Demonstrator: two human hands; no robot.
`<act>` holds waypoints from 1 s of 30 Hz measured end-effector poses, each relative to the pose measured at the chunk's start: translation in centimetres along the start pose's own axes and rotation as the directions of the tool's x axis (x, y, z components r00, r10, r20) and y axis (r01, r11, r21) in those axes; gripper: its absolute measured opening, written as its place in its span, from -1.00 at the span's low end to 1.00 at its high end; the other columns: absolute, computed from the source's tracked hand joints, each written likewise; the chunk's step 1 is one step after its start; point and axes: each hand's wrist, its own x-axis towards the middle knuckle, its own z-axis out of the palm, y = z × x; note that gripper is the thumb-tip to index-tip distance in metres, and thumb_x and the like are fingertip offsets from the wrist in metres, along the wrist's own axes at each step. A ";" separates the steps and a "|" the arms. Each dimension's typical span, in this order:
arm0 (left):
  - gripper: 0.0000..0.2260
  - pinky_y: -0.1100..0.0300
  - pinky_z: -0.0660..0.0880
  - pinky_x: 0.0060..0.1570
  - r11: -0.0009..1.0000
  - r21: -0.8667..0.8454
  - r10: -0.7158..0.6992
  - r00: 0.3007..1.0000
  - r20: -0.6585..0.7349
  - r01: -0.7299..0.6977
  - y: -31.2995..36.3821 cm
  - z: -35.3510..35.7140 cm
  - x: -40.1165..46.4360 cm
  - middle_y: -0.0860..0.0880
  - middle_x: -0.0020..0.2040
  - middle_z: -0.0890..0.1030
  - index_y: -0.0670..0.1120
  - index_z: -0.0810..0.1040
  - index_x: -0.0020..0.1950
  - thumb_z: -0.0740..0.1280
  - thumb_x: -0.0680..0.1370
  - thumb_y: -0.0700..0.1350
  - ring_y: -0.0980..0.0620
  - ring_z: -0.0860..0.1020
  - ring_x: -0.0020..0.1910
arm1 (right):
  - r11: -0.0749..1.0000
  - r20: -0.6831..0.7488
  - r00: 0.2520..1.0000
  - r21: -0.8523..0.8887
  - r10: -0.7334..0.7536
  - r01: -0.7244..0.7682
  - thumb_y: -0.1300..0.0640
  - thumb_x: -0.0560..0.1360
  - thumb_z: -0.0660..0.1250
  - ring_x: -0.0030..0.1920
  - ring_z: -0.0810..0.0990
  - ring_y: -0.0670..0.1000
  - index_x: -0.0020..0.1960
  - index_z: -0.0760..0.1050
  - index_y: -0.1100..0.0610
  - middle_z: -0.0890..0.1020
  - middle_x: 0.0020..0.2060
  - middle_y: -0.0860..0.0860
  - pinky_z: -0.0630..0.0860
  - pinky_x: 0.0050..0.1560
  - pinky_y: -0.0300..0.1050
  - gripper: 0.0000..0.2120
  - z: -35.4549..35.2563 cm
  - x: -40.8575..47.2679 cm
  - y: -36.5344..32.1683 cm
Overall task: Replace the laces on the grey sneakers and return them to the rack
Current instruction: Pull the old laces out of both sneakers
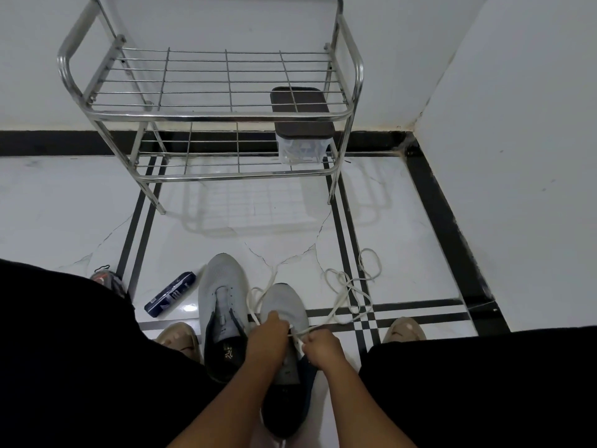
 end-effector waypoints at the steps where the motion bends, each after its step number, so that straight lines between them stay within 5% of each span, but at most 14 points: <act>1: -0.78 0.03 0.48 0.02 1.000 0.017 -0.004 1.000 0.001 0.004 -0.1 0.2 0.1 -0.08 0.18 0.41 -0.09 0.52 0.18 0.32 0.54 -0.14 -0.08 0.57 0.07 | 1.000 0.004 1.000 -0.009 0.000 0.000 0.17 0.48 0.24 0.13 0.58 0.11 0.11 0.62 0.10 0.63 0.10 0.07 0.36 -0.10 -0.27 -0.74 0.0 0.0 0.0; 4: -0.86 0.00 0.54 -0.07 0.785 -0.585 -0.251 0.968 0.000 0.204 -0.8 -1.0 1.1 -0.15 -0.02 0.55 -0.17 0.57 -0.06 0.28 0.55 -0.12 -0.15 0.59 -0.08 | 1.000 0.004 1.000 -0.007 0.029 -0.029 0.17 0.47 0.23 0.13 0.58 0.11 0.11 0.62 0.11 0.63 0.11 0.07 0.38 -0.09 -0.26 -0.73 -0.2 0.0 0.2; 6: -0.81 0.03 0.52 -0.20 0.038 -0.966 -0.560 0.806 0.192 0.256 -2.0 -3.5 2.1 -0.17 -0.18 0.55 -0.19 0.50 -0.19 0.19 0.56 -0.15 -0.13 0.55 -0.23 | 0.998 -0.007 0.998 0.013 0.059 -0.059 0.15 0.49 0.23 0.14 0.58 0.12 0.15 0.60 0.12 0.63 0.13 0.07 0.40 -0.07 -0.26 -0.71 -0.4 0.2 0.4; 7: -0.79 0.08 0.49 -0.25 -0.380 -0.919 -0.586 0.741 0.328 0.106 -2.7 -4.6 2.5 -0.14 -0.24 0.51 -0.18 0.45 -0.23 0.14 0.57 -0.17 -0.07 0.50 -0.29 | 0.998 -0.010 0.998 0.016 0.064 -0.063 0.15 0.49 0.23 0.14 0.58 0.12 0.16 0.60 0.13 0.62 0.13 0.07 0.40 -0.07 -0.26 -0.71 -0.5 0.3 0.3; 8: -0.76 0.12 0.45 -0.30 -0.587 -0.810 -0.568 0.713 0.412 0.001 -3.3 -5.1 2.7 -0.11 -0.29 0.47 -0.17 0.41 -0.26 0.12 0.59 -0.20 -0.02 0.46 -0.34 | 0.998 -0.011 0.998 0.017 0.059 -0.059 0.14 0.50 0.24 0.14 0.57 0.12 0.15 0.60 0.14 0.62 0.13 0.08 0.40 -0.07 -0.25 -0.72 -0.6 0.4 0.2; 9: -0.74 0.15 0.41 -0.34 -0.593 -0.805 -0.561 0.709 0.427 0.016 -3.6 -5.7 2.7 -0.12 -0.31 0.46 -0.19 0.40 -0.26 0.10 0.61 -0.20 -0.01 0.43 -0.37 | 0.999 -0.012 0.999 0.015 0.050 -0.050 0.13 0.51 0.24 0.14 0.57 0.12 0.15 0.60 0.15 0.62 0.12 0.09 0.40 -0.07 -0.25 -0.73 -0.6 0.4 0.1; 10: -0.76 0.13 0.38 -0.34 -0.358 -0.920 -0.594 0.722 0.356 0.158 -3.8 -5.5 2.7 -0.16 -0.27 0.48 -0.21 0.42 -0.20 0.11 0.62 -0.18 -0.03 0.44 -0.35 | 0.999 -0.012 0.999 0.014 0.042 -0.042 0.13 0.51 0.24 0.13 0.57 0.12 0.14 0.60 0.16 0.62 0.12 0.09 0.39 -0.08 -0.26 -0.73 -0.5 0.4 -0.1; 13: -0.84 0.13 0.38 -0.19 0.772 -0.584 -0.310 0.951 0.000 0.251 -2.3 -2.3 1.9 -0.14 -0.03 0.54 -0.14 0.37 0.12 0.17 0.60 -0.10 -0.12 0.52 -0.10 | 0.999 -0.009 0.999 0.017 0.039 -0.038 0.13 0.49 0.23 0.12 0.58 0.12 0.15 0.60 0.14 0.63 0.11 0.09 0.41 -0.08 -0.25 -0.71 -0.1 0.3 -0.3; 15: -0.80 0.06 0.44 -0.04 0.978 -0.196 -0.062 0.998 0.025 0.066 -0.8 -0.5 0.7 -0.10 0.14 0.51 -0.11 0.35 0.20 0.19 0.59 -0.11 -0.12 0.55 0.06 | 0.999 0.003 0.999 0.010 0.044 -0.044 0.13 0.49 0.23 0.12 0.58 0.12 0.16 0.60 0.14 0.63 0.12 0.09 0.42 -0.06 -0.24 -0.70 0.2 0.3 -0.2; 18: -0.77 0.06 0.46 0.05 0.999 0.028 -0.046 0.998 -0.035 0.047 0.1 0.0 -0.4 -0.08 0.26 0.38 -0.09 0.42 0.25 0.23 0.59 -0.14 -0.10 0.54 0.12 | 0.999 -0.002 0.999 0.002 0.045 -0.045 0.13 0.49 0.22 0.10 0.59 0.12 0.13 0.60 0.16 0.64 0.09 0.09 0.39 -0.11 -0.24 -0.71 0.2 0.1 -0.1; 21: -0.84 0.07 0.47 -0.09 0.971 -0.215 -0.127 0.989 -0.079 0.108 -0.1 -0.7 -0.1 -0.10 0.13 0.42 -0.13 0.52 0.10 0.19 0.61 -0.14 -0.11 0.57 -0.02 | 0.998 0.006 0.998 0.024 0.063 -0.063 0.14 0.48 0.22 0.08 0.59 0.12 0.10 0.60 0.16 0.64 0.07 0.10 0.39 -0.12 -0.23 -0.72 0.1 0.1 -0.1; 24: -0.80 0.14 0.36 -0.20 0.445 -0.856 -0.594 0.802 -0.062 0.263 -1.5 -2.9 1.2 -0.23 -0.03 0.55 -0.20 0.53 -0.06 0.19 0.60 -0.11 -0.15 0.56 -0.11 | 0.994 0.013 0.996 0.047 0.093 -0.094 0.16 0.48 0.20 0.11 0.59 0.13 0.12 0.59 0.19 0.63 0.10 0.12 0.42 -0.10 -0.22 -0.71 -0.2 0.2 0.0; 26: -0.77 0.11 0.39 -0.16 0.091 -0.963 -0.701 0.703 0.119 0.254 -3.2 -4.1 2.4 -0.28 -0.06 0.58 -0.22 0.50 -0.05 0.17 0.62 -0.08 -0.14 0.53 -0.15 | 0.990 0.021 0.993 0.076 0.115 -0.116 0.17 0.51 0.21 0.16 0.58 0.13 0.19 0.56 0.19 0.62 0.14 0.13 0.47 -0.03 -0.18 -0.70 -0.4 0.2 -0.1; 30: -0.61 0.03 0.49 0.00 0.635 -0.699 -0.534 0.840 -0.090 0.329 -3.8 -5.0 2.7 -0.22 0.08 0.57 -0.26 0.57 0.06 0.24 0.58 0.08 -0.16 0.52 0.00 | 0.982 0.036 0.989 0.120 0.145 -0.149 0.16 0.53 0.22 0.08 0.59 0.06 0.08 0.57 0.10 0.61 0.14 0.12 0.47 0.00 -0.17 -0.80 -0.8 0.1 -0.6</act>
